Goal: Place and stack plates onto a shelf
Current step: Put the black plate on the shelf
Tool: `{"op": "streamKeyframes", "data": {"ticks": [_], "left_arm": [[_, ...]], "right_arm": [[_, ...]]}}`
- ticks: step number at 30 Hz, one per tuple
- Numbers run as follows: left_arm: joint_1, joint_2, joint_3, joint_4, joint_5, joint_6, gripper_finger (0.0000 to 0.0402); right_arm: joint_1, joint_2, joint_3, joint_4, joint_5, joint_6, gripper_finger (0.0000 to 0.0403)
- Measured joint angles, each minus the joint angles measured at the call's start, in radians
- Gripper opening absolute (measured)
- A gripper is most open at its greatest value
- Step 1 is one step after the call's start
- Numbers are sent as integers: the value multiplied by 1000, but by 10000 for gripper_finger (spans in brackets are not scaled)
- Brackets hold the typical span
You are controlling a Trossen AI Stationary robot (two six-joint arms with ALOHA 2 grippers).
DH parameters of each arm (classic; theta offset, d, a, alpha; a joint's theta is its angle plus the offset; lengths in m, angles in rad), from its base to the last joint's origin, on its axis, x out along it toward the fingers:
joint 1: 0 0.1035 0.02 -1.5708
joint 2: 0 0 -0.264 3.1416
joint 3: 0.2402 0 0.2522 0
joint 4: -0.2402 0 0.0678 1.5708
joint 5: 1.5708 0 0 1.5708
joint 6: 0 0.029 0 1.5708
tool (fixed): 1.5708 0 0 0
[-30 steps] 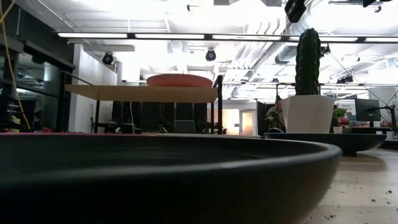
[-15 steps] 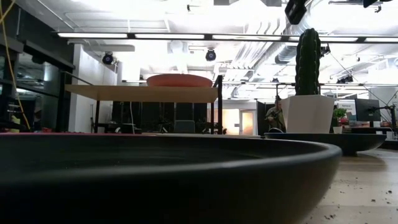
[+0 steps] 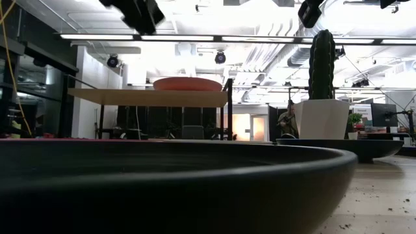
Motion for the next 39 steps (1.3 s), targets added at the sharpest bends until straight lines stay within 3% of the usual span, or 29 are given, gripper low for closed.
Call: {"op": "streamKeyframes", "data": {"ticks": [8, 20, 39], "left_arm": [[-5, 218, 0, 208, 127, -155, 176], [-48, 439, 1, 307, 169, -92, 176], [-64, 539, -1, 398, 144, -96, 168]], "right_arm": [[0, 0, 0, 0, 4, -2, 130], [0, 0, 0, -5, 21, -47, 130], [0, 1, 0, -21, 28, -47, 130]]}}
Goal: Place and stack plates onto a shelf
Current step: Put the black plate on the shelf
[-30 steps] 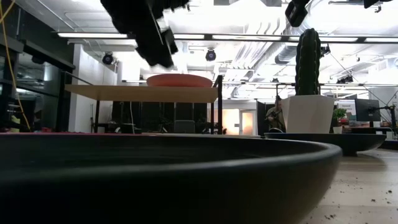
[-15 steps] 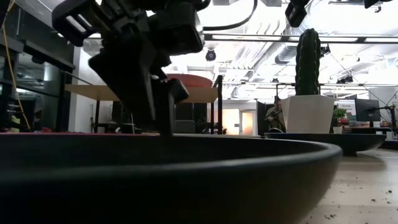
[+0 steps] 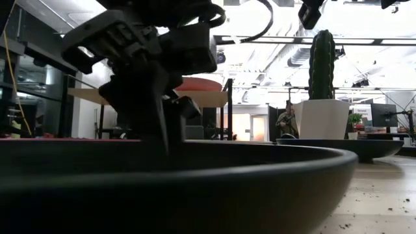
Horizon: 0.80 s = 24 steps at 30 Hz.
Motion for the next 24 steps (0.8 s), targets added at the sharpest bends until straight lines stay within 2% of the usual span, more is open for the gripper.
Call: {"op": "streamKeyframes", "data": {"ticks": [4, 20, 24], "left_arm": [[-4, 13, 0, 8, -34, 0, 152], [-4, 13, 2, 7, -36, 1, 113], [-4, 13, 2, 7, -34, 10, 93]], "right_arm": [[0, 0, 0, -1, 2, 0, 130], [0, 0, 0, -9, 2, 2, 130], [0, 0, 0, -9, 1, 3, 130]]}}
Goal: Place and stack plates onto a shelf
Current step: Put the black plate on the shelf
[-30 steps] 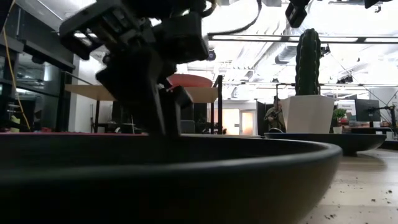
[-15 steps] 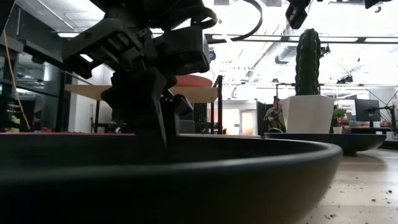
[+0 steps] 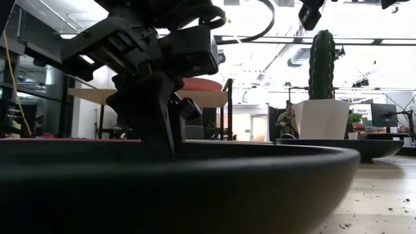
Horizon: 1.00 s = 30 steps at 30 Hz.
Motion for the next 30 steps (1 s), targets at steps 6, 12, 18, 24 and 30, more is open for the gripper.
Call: {"op": "streamKeyframes", "data": {"ticks": [6, 12, 18, 24, 30], "left_arm": [[0, -2, 0, 3, 2, -1, 34], [4, -3, 2, 5, 9, -15, 9], [20, -3, 2, 8, 12, -23, 4], [64, -21, 1, -2, 86, -74, 2], [133, -145, 2, -34, 114, -110, 1]], "right_arm": [[0, 0, 0, 0, -3, -2, 130], [0, 0, 0, 0, -3, -3, 130], [0, 0, 0, 0, -3, -3, 130], [0, 0, 0, -2, -3, -3, 130], [0, 0, 0, -7, -2, -3, 130]]}}
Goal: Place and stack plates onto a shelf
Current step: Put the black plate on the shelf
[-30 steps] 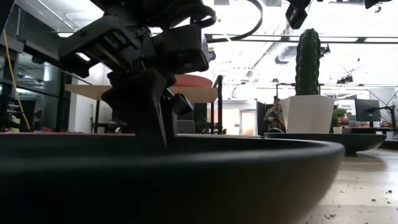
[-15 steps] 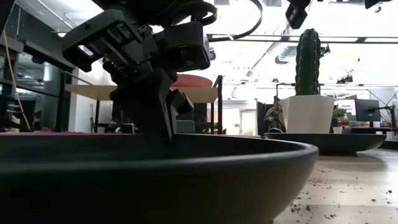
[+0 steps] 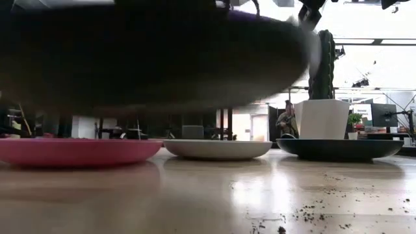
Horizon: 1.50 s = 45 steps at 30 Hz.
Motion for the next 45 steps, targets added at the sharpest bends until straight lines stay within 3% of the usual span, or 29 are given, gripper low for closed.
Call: {"op": "streamKeyframes", "data": {"ticks": [10, 13, 18, 28, 35, 39, 45], "left_arm": [[103, -299, 2, -108, 9, -209, 1], [134, -387, 2, -170, -30, -275, 1], [208, -540, 2, -263, -224, -376, 1], [349, -826, 2, -449, -742, -616, 2], [381, -969, -22, -698, -1104, -995, 4], [381, -1026, -92, -729, -1198, -1162, 4], [380, -1053, -266, -728, -1222, -1479, 4]], "right_arm": [[0, 2, 0, -15, 4, 0, 130], [0, 3, 0, -15, 4, 3, 130], [0, 3, 0, -12, 13, 3, 130], [0, 3, 0, -7, 14, 11, 130], [0, 3, 0, -6, 40, 11, 130], [0, 3, 0, -6, 61, 11, 130], [0, 3, 0, -7, 63, 11, 130]]}}
